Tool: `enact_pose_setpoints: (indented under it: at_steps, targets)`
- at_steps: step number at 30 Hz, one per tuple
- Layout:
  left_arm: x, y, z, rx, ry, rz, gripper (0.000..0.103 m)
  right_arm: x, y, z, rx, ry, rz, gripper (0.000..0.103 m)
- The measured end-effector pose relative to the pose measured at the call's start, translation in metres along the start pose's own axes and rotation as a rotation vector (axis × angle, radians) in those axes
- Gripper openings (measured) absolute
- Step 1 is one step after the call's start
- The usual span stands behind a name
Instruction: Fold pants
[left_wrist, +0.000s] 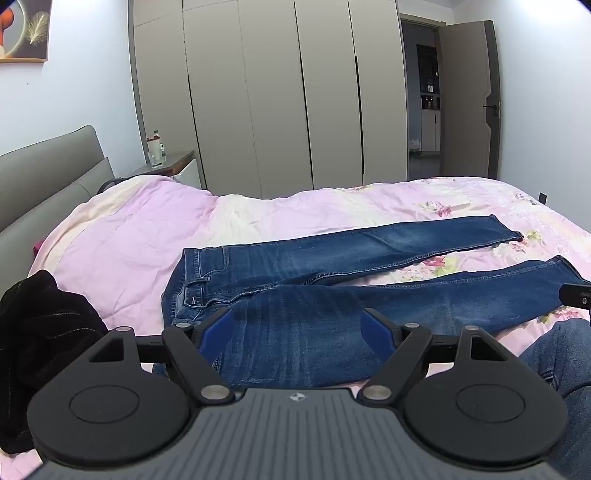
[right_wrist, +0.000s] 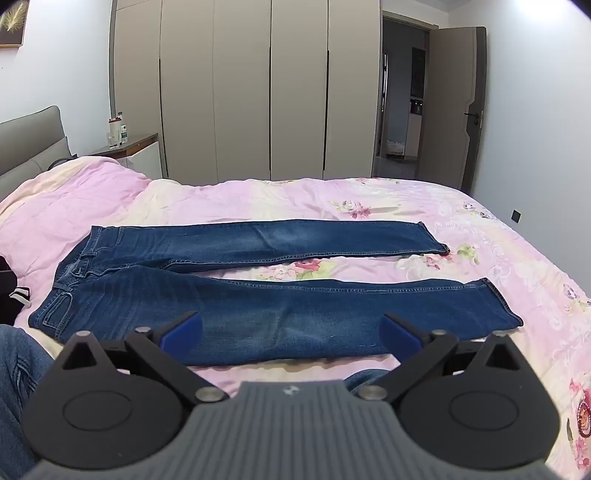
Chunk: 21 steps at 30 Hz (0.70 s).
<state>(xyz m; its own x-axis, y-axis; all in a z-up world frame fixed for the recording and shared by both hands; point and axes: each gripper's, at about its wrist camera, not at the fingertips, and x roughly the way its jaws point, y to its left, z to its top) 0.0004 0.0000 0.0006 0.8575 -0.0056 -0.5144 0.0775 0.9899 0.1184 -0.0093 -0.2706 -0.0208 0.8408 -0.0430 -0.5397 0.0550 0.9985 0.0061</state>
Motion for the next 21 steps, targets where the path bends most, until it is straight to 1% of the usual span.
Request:
enact_pose_setpoints:
  at_steps: [2, 4, 9, 12, 13, 21]
  targets:
    - [0.0006, 0.0002, 0.0011, -0.002, -0.001, -0.007, 0.089, -0.0003, -0.0004, -0.0006, 0.001, -0.005, 0.000, 0.098]
    - [-0.0029, -0.0001, -0.0006, -0.005, -0.013, -0.006, 0.089, -0.0001, -0.0006, -0.0009, 0.002, -0.003, 0.001, 0.098]
    - [-0.0037, -0.0065, 0.0057, -0.009, -0.005, 0.002, 0.088, -0.0004, -0.0014, -0.0018, 0.002, -0.002, 0.001, 0.098]
    - [-0.0037, -0.0085, 0.0037, -0.015, 0.000, 0.003, 0.088, 0.0002, -0.0010, -0.0015, 0.000, -0.002, 0.001, 0.098]
    - [-0.0021, -0.0015, -0.0005, -0.020, 0.001, -0.003, 0.088, 0.0003, -0.0008, -0.0014, 0.000, -0.002, 0.001, 0.098]
    - [-0.0046, 0.0003, -0.0019, -0.020, -0.003, -0.002, 0.088, -0.0029, -0.0045, -0.0027, 0.006, -0.003, -0.001, 0.098]
